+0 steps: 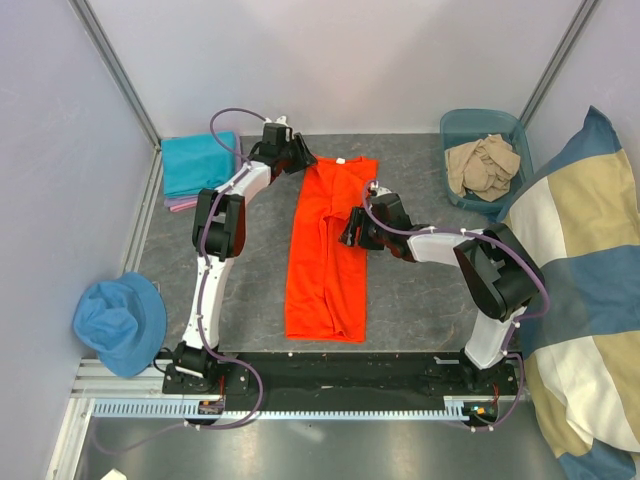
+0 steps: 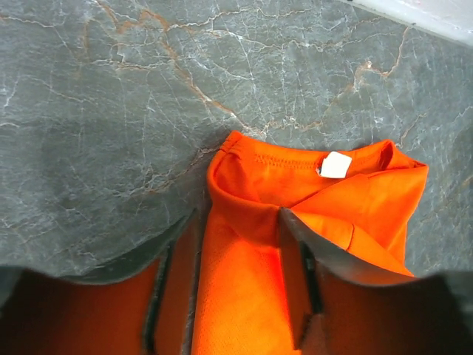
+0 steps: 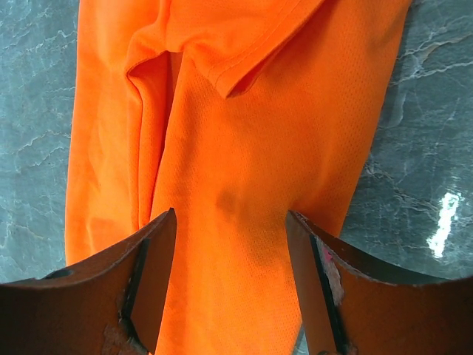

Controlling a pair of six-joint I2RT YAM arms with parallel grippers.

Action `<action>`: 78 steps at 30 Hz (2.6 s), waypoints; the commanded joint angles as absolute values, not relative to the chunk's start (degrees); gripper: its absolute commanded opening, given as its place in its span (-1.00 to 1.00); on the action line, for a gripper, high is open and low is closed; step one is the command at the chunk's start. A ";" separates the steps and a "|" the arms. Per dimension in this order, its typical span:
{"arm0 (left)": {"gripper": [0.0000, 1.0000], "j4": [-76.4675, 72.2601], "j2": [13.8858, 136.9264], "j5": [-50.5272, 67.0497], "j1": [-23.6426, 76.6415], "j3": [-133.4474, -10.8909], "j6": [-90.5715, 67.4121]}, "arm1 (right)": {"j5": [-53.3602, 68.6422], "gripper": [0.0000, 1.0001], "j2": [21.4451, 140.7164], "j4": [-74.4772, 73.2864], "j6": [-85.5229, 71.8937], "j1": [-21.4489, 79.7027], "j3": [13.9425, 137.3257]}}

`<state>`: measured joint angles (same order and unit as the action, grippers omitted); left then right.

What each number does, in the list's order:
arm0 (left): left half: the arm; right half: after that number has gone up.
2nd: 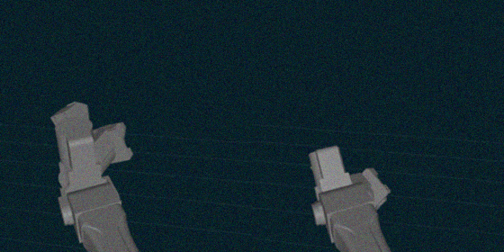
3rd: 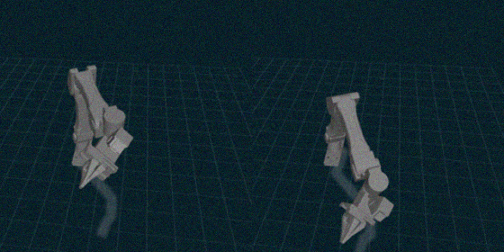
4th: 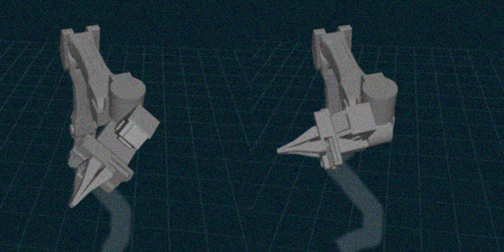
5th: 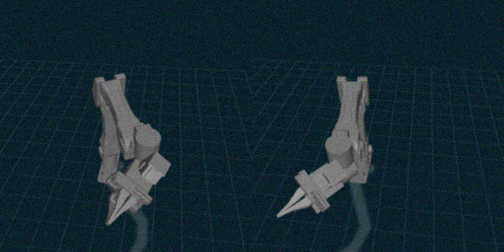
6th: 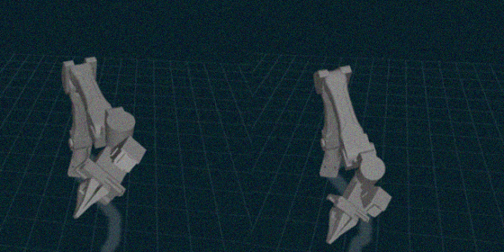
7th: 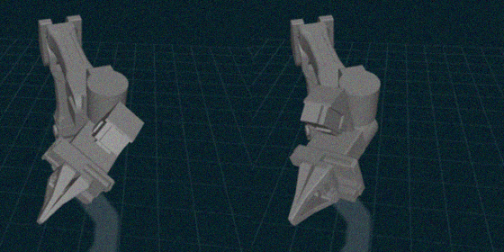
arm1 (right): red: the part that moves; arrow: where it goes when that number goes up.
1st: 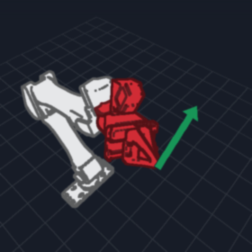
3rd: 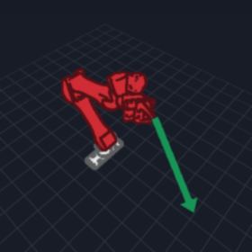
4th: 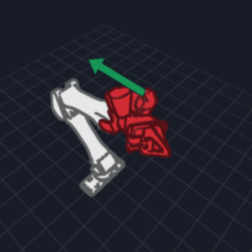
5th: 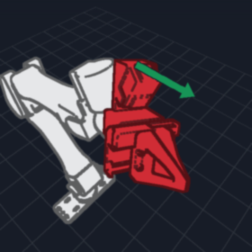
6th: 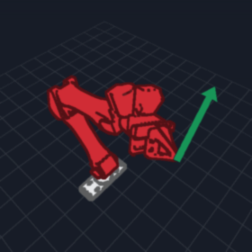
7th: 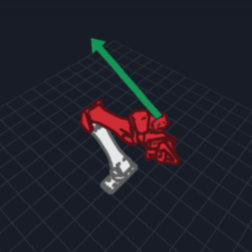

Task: Fold and stack the t-shirts
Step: Grab the bottom of the folded rectangular tshirt with both arms

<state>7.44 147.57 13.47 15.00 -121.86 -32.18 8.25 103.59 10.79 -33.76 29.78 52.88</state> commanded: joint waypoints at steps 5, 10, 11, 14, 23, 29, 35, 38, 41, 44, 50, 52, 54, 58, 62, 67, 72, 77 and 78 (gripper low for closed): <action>-0.31 4.57 148.45 15.03 14.24 -123.48 -33.93 | 8.52 0.40 105.29 8.61 -34.72 31.29 50.80; -0.62 5.27 147.48 14.86 13.27 -122.17 -33.23 | 9.31 0.40 105.64 7.12 -34.45 31.64 51.24; -0.63 5.36 147.22 14.77 13.18 -121.56 -33.14 | 9.32 0.41 105.73 6.77 -34.19 31.73 51.59; -0.65 5.54 144.68 13.45 12.05 -118.05 -32.52 | 9.05 0.42 105.64 4.49 -33.05 31.82 52.29; -0.70 5.01 140.10 11.87 9.41 -109.43 -32.43 | 6.77 0.45 105.29 0.26 -30.41 31.82 52.47; -0.72 5.10 137.12 10.11 8.97 -104.60 -32.43 | 6.07 0.45 105.47 0.09 -29.36 31.82 52.56; -0.73 4.40 133.43 8.70 8.61 -99.59 -33.48 | 3.96 0.47 105.38 -3.69 -27.51 31.82 53.35; -0.72 3.87 131.41 8.26 8.61 -96.69 -34.19 | 3.52 0.48 105.03 -4.30 -26.90 31.82 53.61; -0.55 3.34 129.56 8.00 8.61 -93.71 -35.07 | 3.16 0.49 104.50 -5.01 -26.63 31.82 53.96; -0.11 2.46 126.05 7.30 8.61 -91.07 -35.77 | 2.99 0.51 102.32 -6.06 -26.19 31.82 54.31; 0.96 2.11 118.92 6.33 8.35 -90.53 -36.30 | 2.64 0.56 98.79 -9.75 -24.44 31.82 57.21; 0.96 2.11 116.04 5.98 8.17 -90.00 -36.74 | 2.46 0.57 97.30 -10.46 -23.91 31.82 58.44; 0.96 1.50 113.74 5.71 8.17 -87.55 -37.70 | 2.37 0.59 95.98 -11.51 -23.56 31.82 59.41; 0.96 -2.46 108.47 7.64 8.79 -78.52 -40.60 | 3.69 0.61 95.36 -13.18 -22.94 31.82 63.19; 0.96 -6.83 102.50 8.17 10.89 -68.93 -43.06 | 4.83 0.63 95.71 -14.32 -21.54 31.82 67.14; 0.92 -9.93 97.13 8.26 19.22 -58.04 -43.42 | 3.43 0.68 100.10 -16.78 -18.02 30.94 77.24; 0.89 -10.90 92.21 5.72 28.37 -50.99 -42.89 | 4.30 0.73 110.20 -18.71 -13.81 28.66 91.62; 0.89 -10.46 91.76 4.30 34.28 -46.06 -43.32 | 10.27 0.74 124.52 -21.97 -8.88 26.81 106.41; 0.89 -10.55 91.67 4.39 34.28 -44.84 -43.59 | 11.76 0.74 126.72 -22.58 -8.35 26.11 111.13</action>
